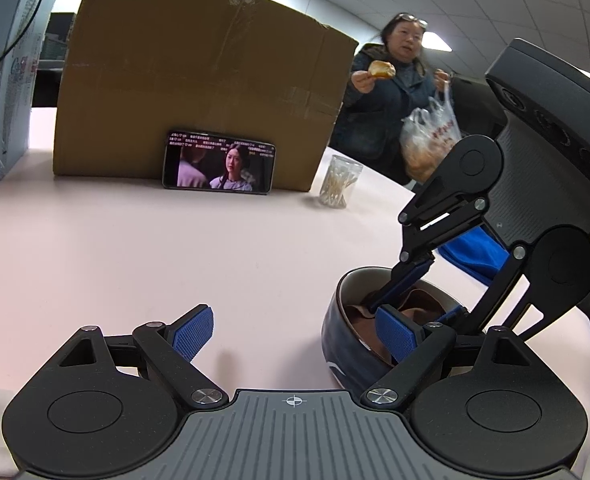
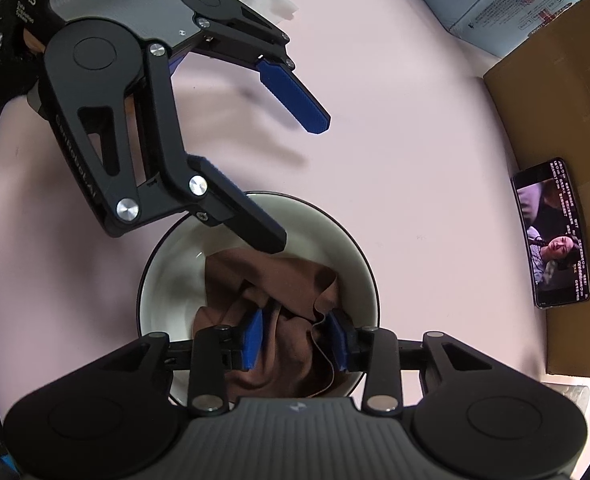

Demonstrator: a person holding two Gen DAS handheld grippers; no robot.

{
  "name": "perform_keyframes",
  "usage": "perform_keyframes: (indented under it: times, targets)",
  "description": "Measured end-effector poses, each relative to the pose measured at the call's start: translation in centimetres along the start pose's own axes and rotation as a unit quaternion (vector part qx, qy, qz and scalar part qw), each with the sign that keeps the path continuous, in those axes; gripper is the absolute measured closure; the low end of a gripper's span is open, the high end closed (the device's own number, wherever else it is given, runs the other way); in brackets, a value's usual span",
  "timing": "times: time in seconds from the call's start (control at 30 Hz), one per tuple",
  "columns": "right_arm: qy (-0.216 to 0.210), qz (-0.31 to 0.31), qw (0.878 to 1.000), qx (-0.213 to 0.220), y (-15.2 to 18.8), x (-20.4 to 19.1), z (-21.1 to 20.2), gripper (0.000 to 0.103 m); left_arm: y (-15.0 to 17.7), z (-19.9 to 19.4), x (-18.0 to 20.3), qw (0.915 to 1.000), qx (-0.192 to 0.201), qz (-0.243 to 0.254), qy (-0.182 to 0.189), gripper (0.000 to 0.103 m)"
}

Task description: Clean bowl

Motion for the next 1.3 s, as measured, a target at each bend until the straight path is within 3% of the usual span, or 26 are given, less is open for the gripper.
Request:
perform_keyframes:
  times: [0.73, 0.97, 1.13, 1.3]
  targets:
    - [0.004, 0.009, 1.0, 0.003, 0.8, -0.1, -1.3, 0.06, 0.0, 0.2, -0.4, 1.0, -0.001, -0.003, -0.001, 0.013]
    - [0.002, 0.006, 1.0, -0.011, 0.9, -0.1, -1.0, 0.067, 0.0, 0.2, -0.4, 1.0, -0.001, -0.003, -0.001, 0.013]
    - [-0.002, -0.015, 1.0, -0.012, 0.6, -0.5, -2.0, 0.057, 0.0, 0.3, -0.5, 1.0, -0.001, -0.004, -0.001, 0.013]
    - [-0.024, -0.028, 0.998, -0.043, -0.6, -0.8, -0.7, 0.056, 0.0, 0.2, -0.6, 1.0, -0.001, -0.005, 0.0, 0.013]
Point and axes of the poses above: each gripper's, at about its wrist camera, not at the fingertips, and z roughly the way its jaws point, x to its right, y to its underside, the point moved 1 cm from there along z, roughly the way its jaws point, and after that the axes turned 6 degrees about z, right-handed, at the moved point
